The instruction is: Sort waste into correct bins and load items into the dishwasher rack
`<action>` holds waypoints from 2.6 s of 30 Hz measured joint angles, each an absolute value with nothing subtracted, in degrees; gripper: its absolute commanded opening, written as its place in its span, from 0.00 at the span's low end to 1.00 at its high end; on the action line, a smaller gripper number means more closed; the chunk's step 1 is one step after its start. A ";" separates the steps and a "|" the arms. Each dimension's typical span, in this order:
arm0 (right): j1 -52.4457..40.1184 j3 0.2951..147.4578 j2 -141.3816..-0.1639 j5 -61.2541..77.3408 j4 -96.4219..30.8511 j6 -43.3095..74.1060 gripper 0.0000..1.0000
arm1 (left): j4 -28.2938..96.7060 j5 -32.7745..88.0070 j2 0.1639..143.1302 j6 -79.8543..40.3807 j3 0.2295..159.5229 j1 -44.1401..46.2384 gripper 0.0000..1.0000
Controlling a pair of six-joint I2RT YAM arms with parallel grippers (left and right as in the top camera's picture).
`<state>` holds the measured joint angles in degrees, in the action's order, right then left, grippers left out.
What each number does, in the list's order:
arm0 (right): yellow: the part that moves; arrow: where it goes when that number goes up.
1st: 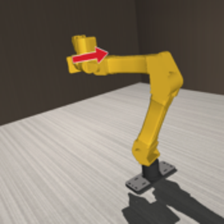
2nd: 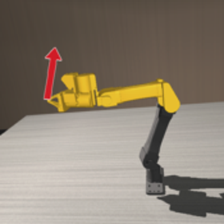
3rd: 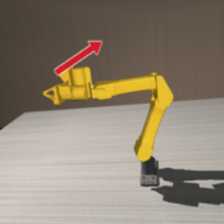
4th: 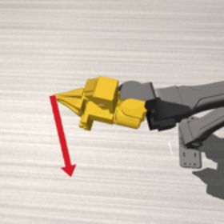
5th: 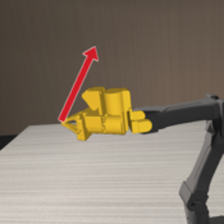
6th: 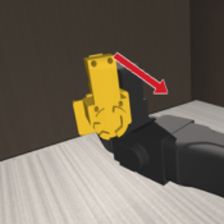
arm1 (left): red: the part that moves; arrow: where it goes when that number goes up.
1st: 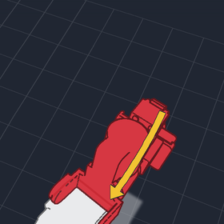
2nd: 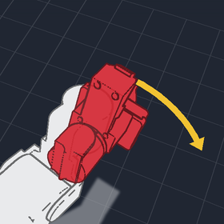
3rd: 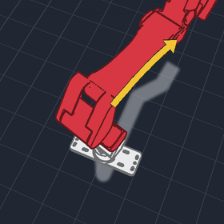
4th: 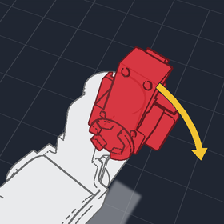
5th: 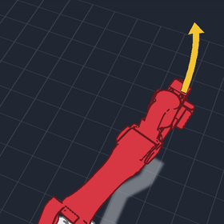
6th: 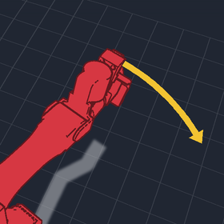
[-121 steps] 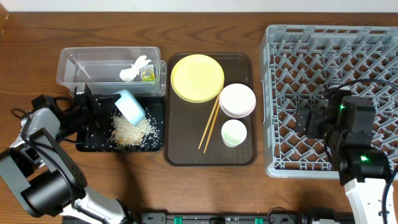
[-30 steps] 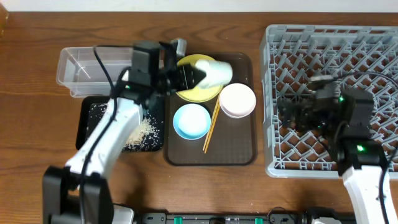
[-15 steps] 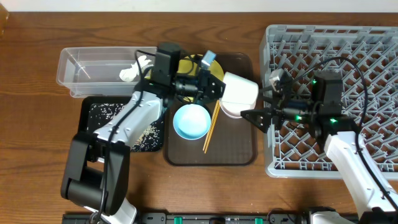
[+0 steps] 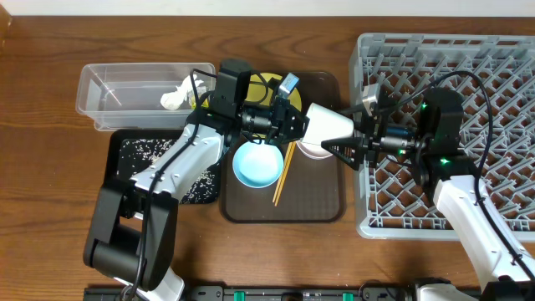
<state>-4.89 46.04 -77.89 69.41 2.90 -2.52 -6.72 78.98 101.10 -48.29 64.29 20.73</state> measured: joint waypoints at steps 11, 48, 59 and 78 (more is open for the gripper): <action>-4.89 46.04 -77.89 69.87 2.57 -1.98 0.56 | -6.74 78.72 101.10 -47.09 64.29 20.67 0.46; 9.74 71.50 -75.75 -0.82 -67.99 4.62 0.01 | 37.39 17.50 78.76 -10.63 64.12 11.03 0.56; 9.74 71.50 -86.65 -5.10 -65.47 6.15 0.07 | 37.52 16.32 78.76 -10.66 64.12 11.03 0.56; 9.74 73.30 -93.17 -2.04 -63.11 6.70 0.97 | 40.91 13.41 78.76 -11.42 64.12 11.03 0.56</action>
<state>9.74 73.30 -93.17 -2.04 -63.11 6.70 40.91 13.41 78.76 -11.42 64.12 11.03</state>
